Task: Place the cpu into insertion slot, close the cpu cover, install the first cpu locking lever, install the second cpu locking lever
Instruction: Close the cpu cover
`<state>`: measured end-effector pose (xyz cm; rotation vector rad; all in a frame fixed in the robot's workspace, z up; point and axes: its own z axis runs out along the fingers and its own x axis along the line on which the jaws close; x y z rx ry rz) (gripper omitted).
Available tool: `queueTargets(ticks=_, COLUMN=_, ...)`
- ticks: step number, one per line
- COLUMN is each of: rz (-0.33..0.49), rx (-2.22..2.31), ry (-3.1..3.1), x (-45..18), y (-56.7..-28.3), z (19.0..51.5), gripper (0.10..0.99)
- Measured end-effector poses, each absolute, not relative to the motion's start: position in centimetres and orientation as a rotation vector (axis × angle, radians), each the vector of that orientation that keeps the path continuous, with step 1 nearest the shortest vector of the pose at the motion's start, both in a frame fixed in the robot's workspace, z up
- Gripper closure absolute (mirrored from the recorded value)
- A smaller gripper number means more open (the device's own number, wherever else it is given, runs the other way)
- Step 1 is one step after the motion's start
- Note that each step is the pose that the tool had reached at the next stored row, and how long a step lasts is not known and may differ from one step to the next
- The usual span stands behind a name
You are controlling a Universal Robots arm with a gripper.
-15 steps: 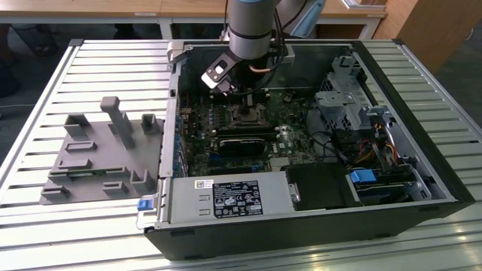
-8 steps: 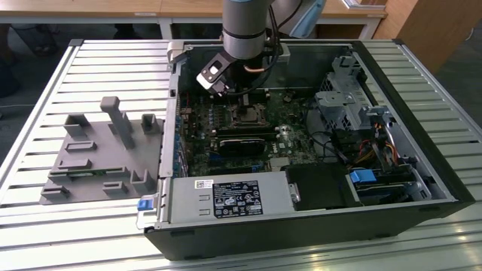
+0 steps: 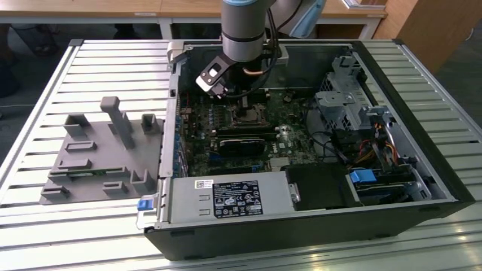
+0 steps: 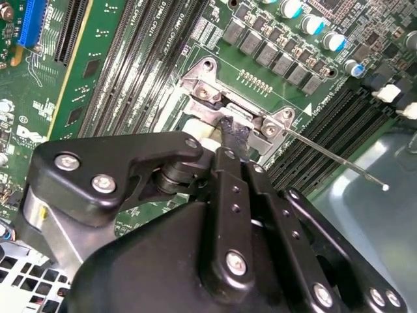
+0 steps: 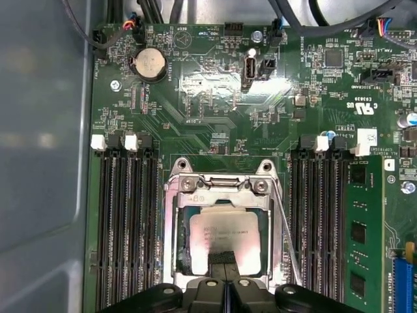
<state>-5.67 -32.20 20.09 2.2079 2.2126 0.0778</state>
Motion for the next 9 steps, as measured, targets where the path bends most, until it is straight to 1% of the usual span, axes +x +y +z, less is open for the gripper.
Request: queueTargets(ticks=9, rz=0.079, rx=2.208, ry=2.212, x=-4.97, y=-31.98, z=20.26, gripper=0.980)
